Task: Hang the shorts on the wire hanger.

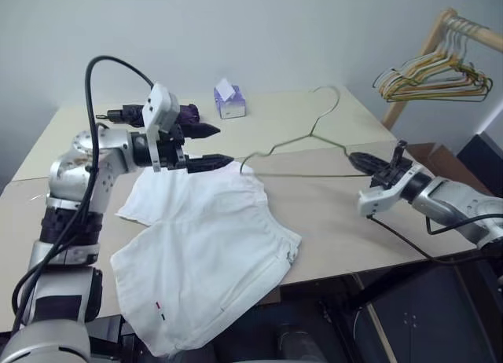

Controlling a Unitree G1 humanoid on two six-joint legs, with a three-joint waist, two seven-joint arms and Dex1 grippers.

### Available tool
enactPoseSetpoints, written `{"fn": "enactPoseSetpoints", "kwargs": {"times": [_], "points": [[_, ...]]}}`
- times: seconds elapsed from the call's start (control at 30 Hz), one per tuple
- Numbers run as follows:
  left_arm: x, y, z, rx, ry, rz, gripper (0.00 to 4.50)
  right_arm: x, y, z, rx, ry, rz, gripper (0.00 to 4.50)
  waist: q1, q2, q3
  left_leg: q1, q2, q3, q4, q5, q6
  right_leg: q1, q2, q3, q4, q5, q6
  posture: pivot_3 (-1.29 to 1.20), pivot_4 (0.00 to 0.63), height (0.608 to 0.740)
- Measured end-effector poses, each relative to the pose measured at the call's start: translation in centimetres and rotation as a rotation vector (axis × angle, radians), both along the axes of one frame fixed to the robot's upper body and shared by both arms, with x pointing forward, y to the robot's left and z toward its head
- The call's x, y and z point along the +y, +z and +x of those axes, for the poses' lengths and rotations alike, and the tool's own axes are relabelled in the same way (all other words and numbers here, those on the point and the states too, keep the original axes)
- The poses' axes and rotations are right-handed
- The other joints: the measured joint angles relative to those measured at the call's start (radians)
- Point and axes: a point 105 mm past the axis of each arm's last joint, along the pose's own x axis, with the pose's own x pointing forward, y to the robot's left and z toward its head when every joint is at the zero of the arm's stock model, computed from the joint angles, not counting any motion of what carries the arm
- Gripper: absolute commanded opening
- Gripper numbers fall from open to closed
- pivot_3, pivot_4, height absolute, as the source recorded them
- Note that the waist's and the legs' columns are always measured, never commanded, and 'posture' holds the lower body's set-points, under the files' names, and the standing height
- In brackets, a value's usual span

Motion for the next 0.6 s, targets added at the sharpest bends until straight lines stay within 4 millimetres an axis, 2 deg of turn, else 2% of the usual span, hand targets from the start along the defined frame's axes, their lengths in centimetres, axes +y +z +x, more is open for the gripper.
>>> {"fn": "enactPoseSetpoints", "kwargs": {"times": [0.2, 0.43, 0.53, 0.6], "points": [[-2.4, -3.2, 0.2, 0.085, -0.121, 0.106, 4.5, 1.9, 2.4, 0.1, -0.072, 0.115, -0.003, 0.06, -0.045, 0.0, 0.0, 0.0, 0.0, -0.001, 0.002, 0.0, 0.0, 0.002, 0.0, 0.0, 0.0, 0.001, 0.001, -0.12, 0.0, 0.74], [-3.0, -6.5, 1.2, 0.105, -0.14, 0.256, 4.5, 3.1, 3.3, -0.1, -0.094, 0.171, -0.007, 0.06, -0.07, 0.0, 0.0, 0.002, -0.001, -0.002, 0.002, 0.0, 0.0, 0.004, 0.0, 0.0, 0.0, 0.001, 0.001, -0.14, 0.0, 0.74], [-3.2, -7.3, 1.3, 0.096, -0.154, 0.294, 3.92, 3.3, 3.7, -0.2, -0.102, 0.182, -0.006, 0.0, -0.075, 0.0, 0.0, 0.001, -0.001, -0.003, 0.001, 0.0, 0.0, 0.003, 0.0, -0.001, 0.0, 0.001, 0.001, -0.14, 0.0, 0.74], [-3.3, -7.3, 1.1, 0.084, -0.174, 0.3, 3.34, 3.3, 3.7, -0.2, -0.103, 0.182, -0.007, 0.0, -0.076, 0.0, 0.0, 0.001, -0.001, -0.003, 0.002, 0.0, 0.0, 0.003, 0.0, -0.001, 0.0, 0.001, 0.001, -0.14, 0.0, 0.74]]}}
